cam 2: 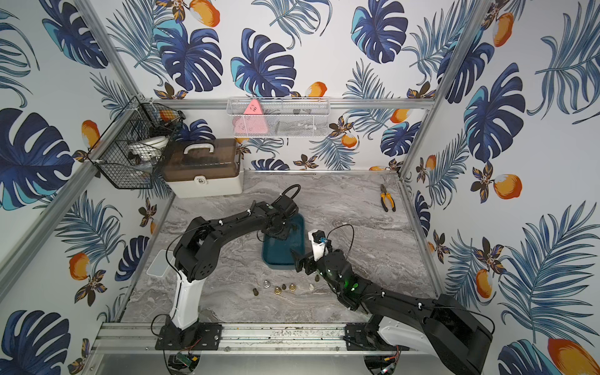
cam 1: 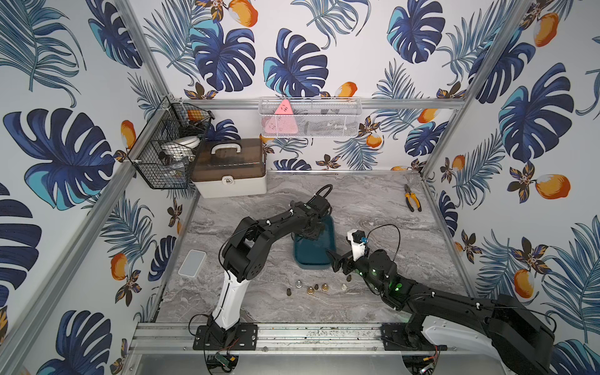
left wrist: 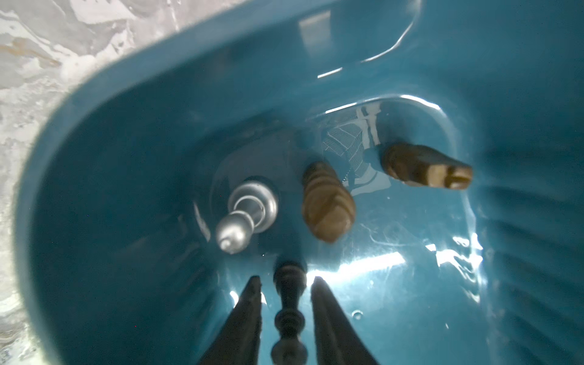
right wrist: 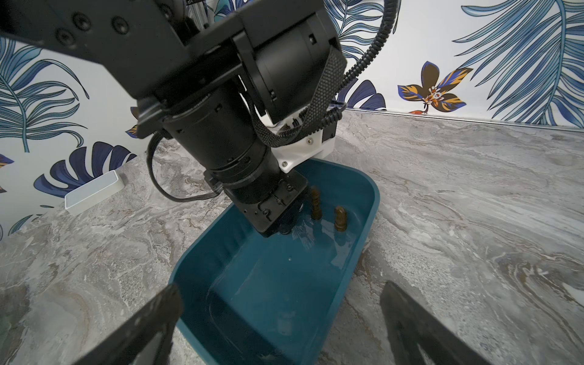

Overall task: Put the chess pieces into the storage box
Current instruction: Place the chess piece in the storage box, then pick up the chess piece at the center of the board.

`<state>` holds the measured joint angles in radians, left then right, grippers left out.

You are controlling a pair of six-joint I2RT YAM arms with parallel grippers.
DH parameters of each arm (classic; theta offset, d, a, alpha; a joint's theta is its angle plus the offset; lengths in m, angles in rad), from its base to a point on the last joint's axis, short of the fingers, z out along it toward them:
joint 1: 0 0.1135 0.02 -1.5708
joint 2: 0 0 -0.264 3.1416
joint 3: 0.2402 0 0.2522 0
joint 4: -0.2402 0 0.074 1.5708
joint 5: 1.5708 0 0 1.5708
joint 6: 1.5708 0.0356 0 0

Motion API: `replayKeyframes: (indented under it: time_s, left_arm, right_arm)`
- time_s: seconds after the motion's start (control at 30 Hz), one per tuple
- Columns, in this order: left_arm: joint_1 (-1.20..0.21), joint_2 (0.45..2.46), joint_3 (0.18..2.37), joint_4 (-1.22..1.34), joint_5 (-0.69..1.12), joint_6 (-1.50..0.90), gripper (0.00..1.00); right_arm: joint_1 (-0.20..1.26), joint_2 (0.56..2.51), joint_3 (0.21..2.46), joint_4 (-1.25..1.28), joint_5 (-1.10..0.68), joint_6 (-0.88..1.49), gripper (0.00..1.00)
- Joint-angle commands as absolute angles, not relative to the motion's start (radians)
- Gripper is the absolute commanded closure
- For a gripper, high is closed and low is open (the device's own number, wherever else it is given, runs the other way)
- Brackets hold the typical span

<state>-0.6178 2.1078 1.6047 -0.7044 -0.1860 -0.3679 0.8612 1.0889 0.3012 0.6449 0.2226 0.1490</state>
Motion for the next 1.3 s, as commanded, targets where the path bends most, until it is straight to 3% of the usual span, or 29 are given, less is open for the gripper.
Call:
replayKeyframes:
  time_s: [0.0,0.37,0.57,0.83,1.03,1.27]
  left_arm:
    - [-0.618,2.088,1.614,-0.719,-0.195,-0.374,0.65]
    - [-0.638,1.92,1.581,-0.729,-0.185,-0.385,0.58]
    - [-0.64,1.69,1.411,-0.695,-0.125,-0.411,0.55]
    - [-0.674,1.43,1.217,-0.849,-0.151,-0.499,0.55]
    - [-0.735,1.368,1.143,-0.96,-0.14,-0.62,0.55]
    - [-0.861,1.343,1.102,-0.984,-0.144,-0.693,0.55]
  right_arm:
    - [0.862,1.09,0.308,0.655,0.218,0.156,0.0]
    - [0.862,1.091,0.311,0.649,0.218,0.153,0.0]
    - [0.862,1.087,0.324,0.623,0.181,0.148,0.0]
    - [0.862,1.053,0.365,0.511,0.053,0.155,0.01]
    - [0.868,1.021,0.306,0.514,0.036,0.145,0.01]
    - [0.869,1.185,0.36,0.61,-0.013,0.137,0.01]
